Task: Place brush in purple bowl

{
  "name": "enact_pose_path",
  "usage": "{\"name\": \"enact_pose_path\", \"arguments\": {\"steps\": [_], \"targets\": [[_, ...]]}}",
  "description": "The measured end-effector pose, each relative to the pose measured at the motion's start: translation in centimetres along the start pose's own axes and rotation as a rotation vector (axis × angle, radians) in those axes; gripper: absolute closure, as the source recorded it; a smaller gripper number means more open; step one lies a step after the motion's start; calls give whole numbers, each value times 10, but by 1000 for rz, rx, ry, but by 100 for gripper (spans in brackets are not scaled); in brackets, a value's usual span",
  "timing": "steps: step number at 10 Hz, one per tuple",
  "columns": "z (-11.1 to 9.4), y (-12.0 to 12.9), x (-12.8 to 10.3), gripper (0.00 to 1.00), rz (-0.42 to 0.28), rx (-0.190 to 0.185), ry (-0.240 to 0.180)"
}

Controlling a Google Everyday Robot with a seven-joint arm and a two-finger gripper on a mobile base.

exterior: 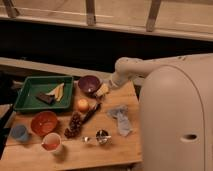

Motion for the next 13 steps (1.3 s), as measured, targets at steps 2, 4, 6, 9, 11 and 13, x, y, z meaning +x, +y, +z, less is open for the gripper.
{"name": "enact_pose_path", "arguments": {"steps": [2,4,6,9,11,13], "targets": [[28,2,12,20,58,-45,35],[60,9,20,20,106,-94,67],[80,13,23,20,138,-128,92],[102,19,25,20,153,-132,112],[111,27,18,20,139,-122,123],[116,32,12,20,115,-102,132]]}}
